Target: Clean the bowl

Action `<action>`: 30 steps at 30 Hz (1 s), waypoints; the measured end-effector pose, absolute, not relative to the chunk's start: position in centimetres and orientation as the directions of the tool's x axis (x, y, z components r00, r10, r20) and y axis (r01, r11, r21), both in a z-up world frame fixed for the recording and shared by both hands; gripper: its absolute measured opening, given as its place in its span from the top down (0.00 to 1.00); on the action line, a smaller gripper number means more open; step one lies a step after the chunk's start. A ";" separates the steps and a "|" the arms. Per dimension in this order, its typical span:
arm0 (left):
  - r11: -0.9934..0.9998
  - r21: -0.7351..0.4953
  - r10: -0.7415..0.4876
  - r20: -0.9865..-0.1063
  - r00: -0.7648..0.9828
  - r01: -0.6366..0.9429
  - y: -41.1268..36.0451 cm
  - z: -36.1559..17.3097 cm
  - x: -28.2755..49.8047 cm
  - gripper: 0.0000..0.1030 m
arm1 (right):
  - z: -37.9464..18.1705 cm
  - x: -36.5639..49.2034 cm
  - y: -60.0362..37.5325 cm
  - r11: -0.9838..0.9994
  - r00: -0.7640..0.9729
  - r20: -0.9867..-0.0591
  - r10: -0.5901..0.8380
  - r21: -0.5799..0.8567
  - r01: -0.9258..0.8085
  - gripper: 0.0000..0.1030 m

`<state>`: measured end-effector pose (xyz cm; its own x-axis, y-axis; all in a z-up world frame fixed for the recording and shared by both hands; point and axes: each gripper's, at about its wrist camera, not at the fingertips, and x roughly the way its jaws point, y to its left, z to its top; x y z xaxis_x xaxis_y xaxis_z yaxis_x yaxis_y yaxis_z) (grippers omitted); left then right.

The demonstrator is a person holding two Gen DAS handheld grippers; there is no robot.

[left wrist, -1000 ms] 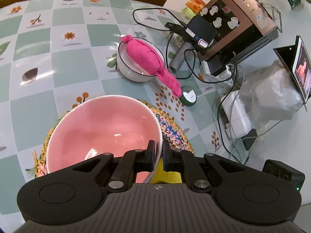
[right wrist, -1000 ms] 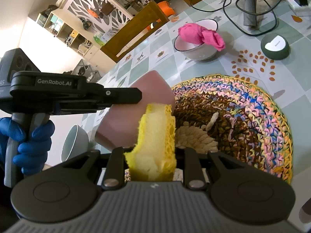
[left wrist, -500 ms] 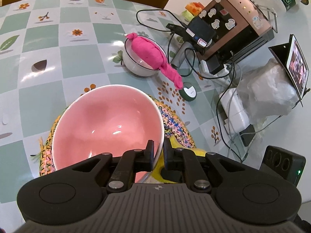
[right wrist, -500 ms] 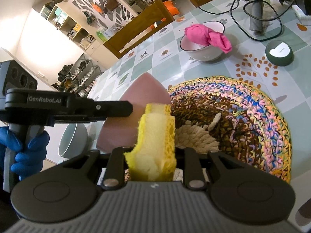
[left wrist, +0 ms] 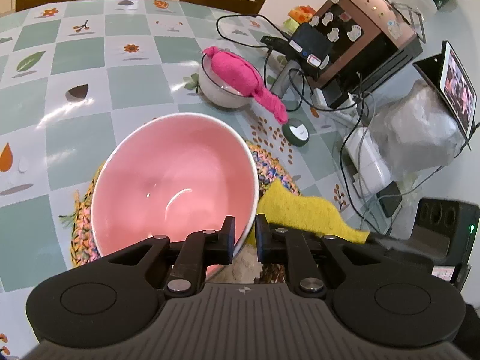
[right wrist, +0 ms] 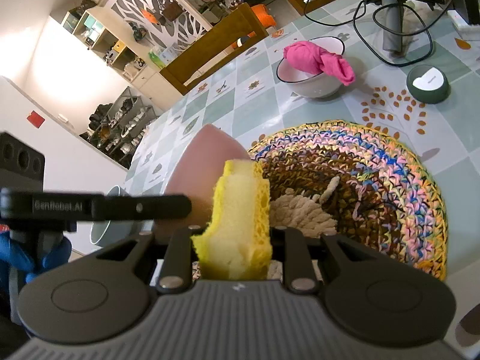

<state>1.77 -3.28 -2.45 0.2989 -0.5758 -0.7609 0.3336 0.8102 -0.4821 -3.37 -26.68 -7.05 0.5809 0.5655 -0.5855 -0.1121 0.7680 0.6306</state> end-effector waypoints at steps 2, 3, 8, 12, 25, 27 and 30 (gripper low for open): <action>0.812 -0.479 -0.573 -0.763 0.299 0.334 -3.1 -2.6 1.3 0.83 | -7.0 -3.4 -26.6 0.768 0.581 -0.584 0.566 0.630 -0.114 0.77; 0.813 -0.477 -0.571 -0.764 0.298 0.334 -3.0 -2.7 1.0 0.83 | -6.9 -3.4 -26.6 0.767 0.582 -0.582 0.567 0.631 -0.115 0.77; 0.820 -0.466 -0.557 -0.782 0.280 0.332 -2.7 -3.7 -0.1 0.81 | -6.6 -3.4 -26.6 0.757 0.585 -0.571 0.576 0.642 -0.119 0.77; 0.836 -0.441 -0.529 -0.805 0.268 0.326 -2.4 -4.9 -0.8 0.77 | -6.5 -3.4 -26.5 0.748 0.581 -0.563 0.587 0.652 -0.125 0.77; 0.838 -0.261 -0.437 -0.848 0.302 0.480 -3.3 -6.5 -2.7 0.75 | -7.1 -2.2 -26.5 0.722 0.567 -0.564 0.600 0.688 -0.079 0.77; 0.831 -0.228 -0.423 -0.851 0.312 0.507 -3.5 -6.8 -3.0 0.74 | -7.3 -1.9 -26.5 0.712 0.566 -0.563 0.603 0.700 -0.062 0.77; 0.820 -0.182 -0.403 -0.856 0.323 0.542 -3.8 -7.3 -3.4 0.73 | -7.9 -1.3 -26.5 0.694 0.561 -0.561 0.609 0.720 -0.034 0.77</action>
